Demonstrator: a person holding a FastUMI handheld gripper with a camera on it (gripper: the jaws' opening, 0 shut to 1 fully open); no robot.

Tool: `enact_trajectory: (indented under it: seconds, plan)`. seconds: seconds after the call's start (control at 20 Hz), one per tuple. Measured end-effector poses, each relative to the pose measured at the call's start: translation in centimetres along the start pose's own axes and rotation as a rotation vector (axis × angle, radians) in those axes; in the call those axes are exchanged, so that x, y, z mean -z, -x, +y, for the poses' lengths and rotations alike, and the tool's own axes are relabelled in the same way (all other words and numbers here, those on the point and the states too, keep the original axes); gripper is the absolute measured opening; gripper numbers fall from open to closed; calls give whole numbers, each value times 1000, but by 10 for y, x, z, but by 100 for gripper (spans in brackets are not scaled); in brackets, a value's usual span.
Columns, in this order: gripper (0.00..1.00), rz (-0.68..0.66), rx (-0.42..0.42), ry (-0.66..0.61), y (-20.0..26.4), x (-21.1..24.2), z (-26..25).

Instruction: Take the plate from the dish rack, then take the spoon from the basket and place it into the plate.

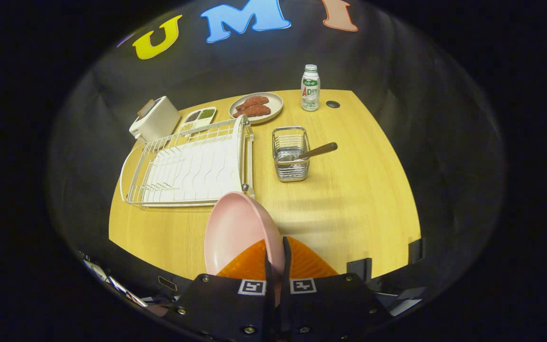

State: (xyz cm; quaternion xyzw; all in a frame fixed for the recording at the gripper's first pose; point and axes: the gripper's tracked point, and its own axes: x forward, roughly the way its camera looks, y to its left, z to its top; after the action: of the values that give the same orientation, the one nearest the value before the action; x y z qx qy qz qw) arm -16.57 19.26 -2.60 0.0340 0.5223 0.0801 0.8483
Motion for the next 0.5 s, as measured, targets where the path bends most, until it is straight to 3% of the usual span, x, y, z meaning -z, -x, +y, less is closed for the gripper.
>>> enact_trajectory:
  seconds: [0.5]
  plan:
    - [4, 19, -153, 23, -73, 24, 22]
